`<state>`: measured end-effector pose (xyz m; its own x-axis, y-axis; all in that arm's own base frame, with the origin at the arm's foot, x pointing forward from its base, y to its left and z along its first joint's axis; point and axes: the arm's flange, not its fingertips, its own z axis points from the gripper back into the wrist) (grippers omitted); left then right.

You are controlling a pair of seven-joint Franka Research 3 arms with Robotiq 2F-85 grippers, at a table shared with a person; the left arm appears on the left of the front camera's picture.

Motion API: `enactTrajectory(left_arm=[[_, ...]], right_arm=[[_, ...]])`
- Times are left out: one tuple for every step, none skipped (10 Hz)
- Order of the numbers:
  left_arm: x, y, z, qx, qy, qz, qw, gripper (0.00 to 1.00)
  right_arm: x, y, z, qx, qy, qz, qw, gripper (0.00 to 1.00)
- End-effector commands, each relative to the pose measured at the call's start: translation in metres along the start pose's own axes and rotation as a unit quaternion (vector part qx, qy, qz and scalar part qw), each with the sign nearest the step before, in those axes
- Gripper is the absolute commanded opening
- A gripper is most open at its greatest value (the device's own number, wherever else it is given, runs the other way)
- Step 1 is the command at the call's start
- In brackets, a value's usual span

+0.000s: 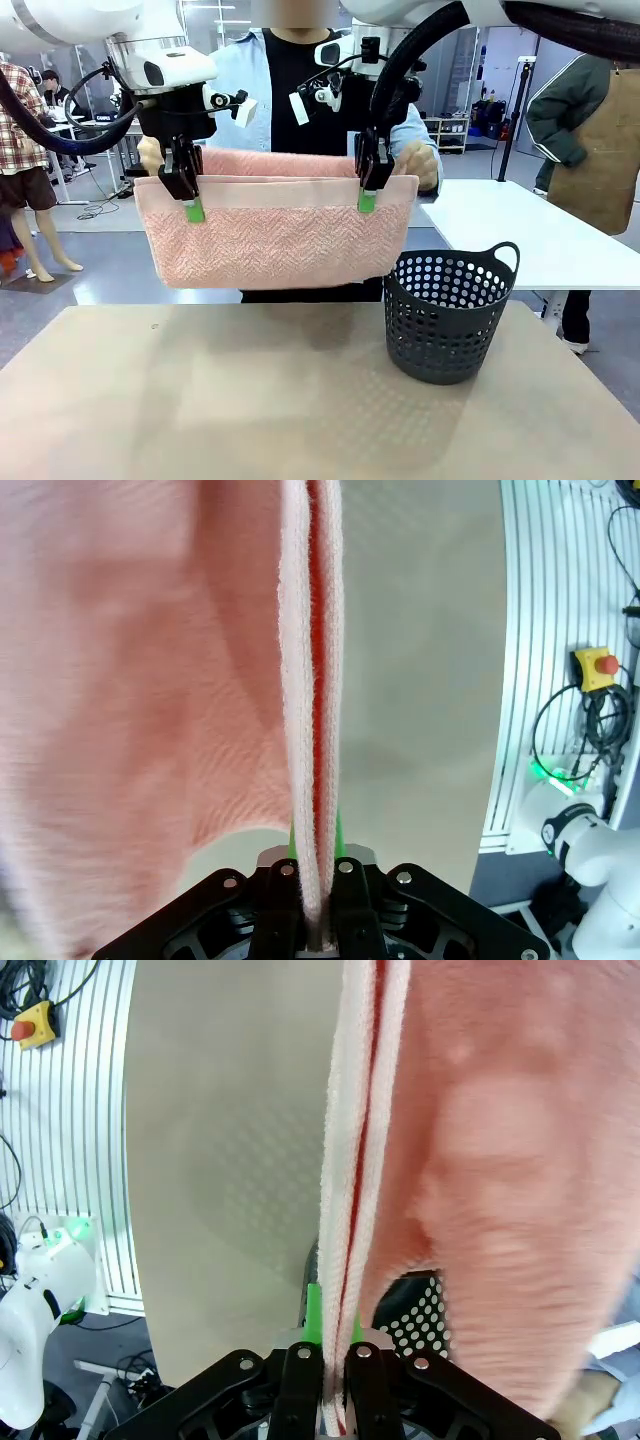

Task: Fold the towel.
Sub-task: Release the end of the 100 cm Hotel Towel you were holding.

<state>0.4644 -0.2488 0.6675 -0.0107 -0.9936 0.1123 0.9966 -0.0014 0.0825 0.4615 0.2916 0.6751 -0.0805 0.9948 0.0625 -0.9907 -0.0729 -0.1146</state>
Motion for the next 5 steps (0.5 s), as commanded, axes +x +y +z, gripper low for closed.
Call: enactTrajectory(left_arm=[[-0.0007,-0.0004,0.0016,0.002,-0.001,0.001,1.0,0.0],[-0.0007,-0.0004,0.0016,0.002,-0.001,0.001,1.0,0.0],[-0.0007,-0.0004,0.0016,0.002,-0.001,0.001,1.0,0.0],[-0.0007,-0.0004,0.0016,0.002,-0.001,0.001,1.0,0.0],[-0.0007,-0.0004,0.0016,0.002,-0.001,0.001,1.0,0.0]], right_arm=[[-0.0003,0.0004,0.0008,-0.001,0.0,0.0,1.0,0.0],[-0.0003,0.0004,0.0008,-0.001,0.0,0.0,1.0,0.0],[-0.0003,0.0004,0.0008,-0.001,0.0,0.0,1.0,0.0],[-0.0003,0.0004,0.0008,-0.001,0.0,0.0,1.0,0.0],[-0.0003,0.0004,0.0008,-0.001,0.0,0.0,1.0,0.0]])
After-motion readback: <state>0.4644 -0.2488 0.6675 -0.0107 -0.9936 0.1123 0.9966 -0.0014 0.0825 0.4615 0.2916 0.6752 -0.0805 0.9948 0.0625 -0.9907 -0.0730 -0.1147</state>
